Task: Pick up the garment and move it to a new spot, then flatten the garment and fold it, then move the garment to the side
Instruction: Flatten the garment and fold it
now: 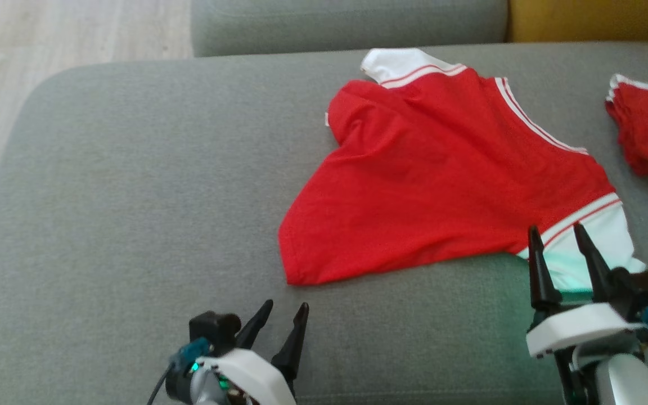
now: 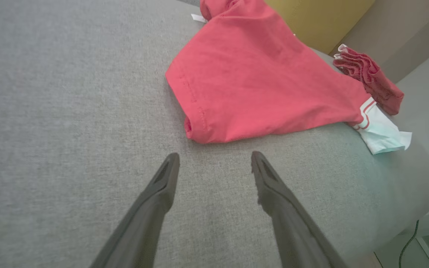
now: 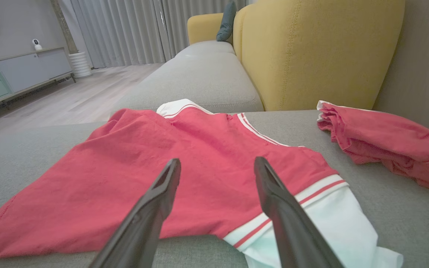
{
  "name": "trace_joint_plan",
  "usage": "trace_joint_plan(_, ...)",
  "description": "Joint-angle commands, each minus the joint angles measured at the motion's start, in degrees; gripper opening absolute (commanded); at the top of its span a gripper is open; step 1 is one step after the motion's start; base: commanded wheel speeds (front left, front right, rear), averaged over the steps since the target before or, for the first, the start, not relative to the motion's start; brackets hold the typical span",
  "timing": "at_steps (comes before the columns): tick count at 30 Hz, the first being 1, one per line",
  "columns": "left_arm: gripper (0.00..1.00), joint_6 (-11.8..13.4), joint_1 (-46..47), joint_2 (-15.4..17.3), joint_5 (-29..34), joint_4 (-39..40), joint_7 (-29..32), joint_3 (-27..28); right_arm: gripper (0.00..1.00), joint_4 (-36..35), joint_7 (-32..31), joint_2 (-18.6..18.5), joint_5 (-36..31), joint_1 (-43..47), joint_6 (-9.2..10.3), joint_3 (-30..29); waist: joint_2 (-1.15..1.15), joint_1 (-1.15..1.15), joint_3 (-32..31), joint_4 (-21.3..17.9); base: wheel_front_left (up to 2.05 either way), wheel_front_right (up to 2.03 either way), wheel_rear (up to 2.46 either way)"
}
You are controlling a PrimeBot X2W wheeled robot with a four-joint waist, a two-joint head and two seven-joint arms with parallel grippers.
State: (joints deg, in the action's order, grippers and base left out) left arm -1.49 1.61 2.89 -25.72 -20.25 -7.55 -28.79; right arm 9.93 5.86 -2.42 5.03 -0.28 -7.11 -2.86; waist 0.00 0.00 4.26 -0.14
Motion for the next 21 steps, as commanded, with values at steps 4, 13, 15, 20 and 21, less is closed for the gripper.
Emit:
trace_joint_plan(4,1.00,1.1,5.5,0.0,-3.5,-1.6,-0.2,0.2,1.00,-1.6,1.1,-0.5,0.4,-3.8,-0.37,1.5,0.00,0.00,2.3,-2.1,0.00,0.00,0.00)
trace_joint_plan(13,1.00,2.4,10.4,0.0,-9.4,-6.9,-2.0,-1.4,1.00,-0.7,1.9,-0.5,0.5,-5.1,-0.37,1.3,0.00,0.00,4.9,-4.3,0.00,0.00,0.00)
trace_joint_plan(15,1.00,2.6,11.3,0.0,-10.0,-8.3,-2.4,-1.9,1.00,-0.5,2.0,-0.5,0.6,-5.4,-0.37,1.5,0.00,0.00,5.2,-4.7,0.00,0.00,0.00)
trace_joint_plan(20,0.40,2.1,13.4,0.0,-11.9,-10.7,-2.9,-3.6,1.00,0.0,2.1,-0.5,0.6,-5.8,-0.37,1.5,0.00,0.00,5.6,-5.6,0.00,0.00,0.00)
trace_joint_plan(21,0.33,2.0,13.7,0.0,-12.3,-10.9,-3.2,-4.0,1.00,0.1,2.1,-0.5,0.5,-5.8,-0.37,1.3,0.00,0.00,5.6,-5.7,0.00,0.00,0.00)
